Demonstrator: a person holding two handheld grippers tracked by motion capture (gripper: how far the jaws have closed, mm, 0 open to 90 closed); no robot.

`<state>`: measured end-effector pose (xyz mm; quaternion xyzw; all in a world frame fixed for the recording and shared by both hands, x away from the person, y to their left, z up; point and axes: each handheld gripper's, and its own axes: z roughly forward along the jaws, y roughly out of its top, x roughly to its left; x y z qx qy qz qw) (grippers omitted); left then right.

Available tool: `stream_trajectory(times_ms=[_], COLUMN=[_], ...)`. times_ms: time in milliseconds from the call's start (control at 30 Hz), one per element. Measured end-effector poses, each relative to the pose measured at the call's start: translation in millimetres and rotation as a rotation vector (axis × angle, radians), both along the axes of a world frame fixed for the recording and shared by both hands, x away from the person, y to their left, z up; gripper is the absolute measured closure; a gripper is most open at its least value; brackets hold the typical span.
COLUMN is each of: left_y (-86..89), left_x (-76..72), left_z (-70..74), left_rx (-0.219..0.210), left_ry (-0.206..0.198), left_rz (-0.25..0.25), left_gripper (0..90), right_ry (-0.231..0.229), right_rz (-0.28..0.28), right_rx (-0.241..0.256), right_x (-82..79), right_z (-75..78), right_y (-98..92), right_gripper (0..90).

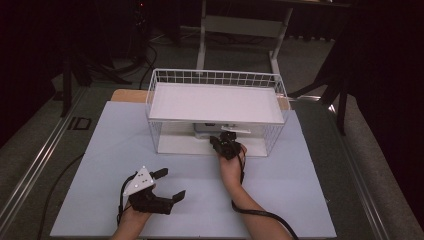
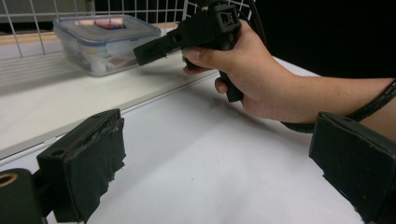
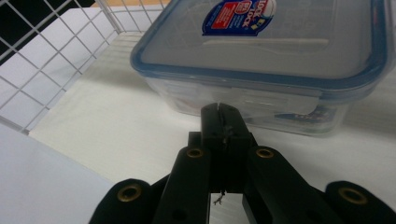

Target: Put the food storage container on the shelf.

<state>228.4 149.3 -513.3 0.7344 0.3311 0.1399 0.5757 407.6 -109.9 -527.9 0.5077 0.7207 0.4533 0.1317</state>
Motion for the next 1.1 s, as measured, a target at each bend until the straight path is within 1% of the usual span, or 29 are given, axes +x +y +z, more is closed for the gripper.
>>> stream_trajectory(times_ms=[133, 167, 200, 233, 300, 367, 433, 467, 533, 600, 667, 700, 733, 767, 833, 900, 933, 1000, 1033, 1100], left_y=[0.0, -0.3, -0.3, -0.3, 0.0, 0.9, 1.6, 1.4, 0.4, -1.5, -4.8, -4.8, -6.0, -7.4, -8.7, -9.7, -9.7, -9.5, -9.4, -9.2], left_x=[0.4, 0.8, 1.0, 1.2, 1.0, 0.9, 1.2, 1.3, 1.2, 1.1, 0.7, 0.7, 0.4, 0.1, -0.2, -0.2, -0.2, 0.1, 0.3, 0.8], left_z=[0.1, 0.3, 0.3, 0.6, 1.9, 2.9, 3.0, 2.9, 2.8, 3.0, 3.1, 3.1, 3.1, 3.0, 2.9, 2.6, 2.5, 2.6, 2.9, 3.6], left_rx=[-0.002, 0.003, 0.002, 0.003, 0.007, 0.007, 0.000, -0.001, -0.001, 0.007, 0.008, 0.008, 0.014, 0.015, 0.021, 0.021, 0.017, 0.013, 0.013, 0.015], left_ry=[0.001, 0.005, 0.004, 0.005, 0.001, -0.001, 0.004, 0.006, 0.006, 0.007, 0.003, 0.003, 0.002, 0.000, -0.002, -0.001, -0.002, 0.001, -0.003, -0.008], left_rz=[-0.003, -0.004, -0.004, -0.006, -0.010, -0.006, -0.003, -0.003, -0.005, -0.012, -0.025, -0.025, -0.027, -0.034, -0.039, -0.043, -0.045, -0.052, -0.055, -0.064], left_gripper=[4.5, 4.5, 4.5, 4.5, 4.5, 4.5, 4.5, 4.5, 4.5, 4.5, 4.5, 4.5, 4.5, 4.5, 4.5, 4.5, 4.5, 4.5, 4.5, 4.5], right_ry=[0.002, 0.002, 0.024, 0.014, -0.005, -0.004, -0.003, -0.013, -0.019, -0.028, -0.036, -0.036, -0.065, -0.064, -0.079, -0.088, -0.094, -0.096, -0.093, -0.095], right_rz=[0.006, 0.010, 0.010, 0.027, 0.047, 0.062, 0.081, 0.089, 0.113, 0.122, 0.145, 0.145, 0.150, 0.163, 0.173, 0.189, 0.187, 0.207, 0.220, 0.241], right_rx=[0.011, 0.022, 0.042, 0.044, 0.024, 0.031, 0.019, 0.013, -0.001, -0.006, -0.004, -0.004, -0.015, -0.012, -0.010, 0.005, 0.001, 0.031, 0.038, 0.050], right_x=[0.3, -0.9, -3.8, -5.2, -10.1, -16.2, -24.5, -28.5, -36.2, -44.3, -51.4, -51.4, -58.3, -60.6, -66.6, -69.8, -72.1, -74.4, -76.0, -79.1], right_z=[-0.8, -0.4, 0.7, 0.6, 1.3, 3.3, 7.1, 8.1, 10.4, 13.2, 16.8, 16.8, 20.6, 21.6, 23.1, 22.9, 22.4, 21.5, 21.4, 22.1], right_y=[-0.3, -0.6, 0.0, 0.2, 1.3, 0.8, 0.6, -0.3, -2.3, -5.5, -8.5, -8.5, -11.6, -12.9, -15.7, -18.1, -19.8, -23.1, -24.7, -28.5], right_gripper=[89.8, 89.7, 89.5, 88.7, 87.1, 85.5, 84.0, 84.0, 82.4, 80.4, 72.9, 72.9, 66.7, 58.9, 51.3, 36.9, 33.0, 22.1, 18.1, 18.2])
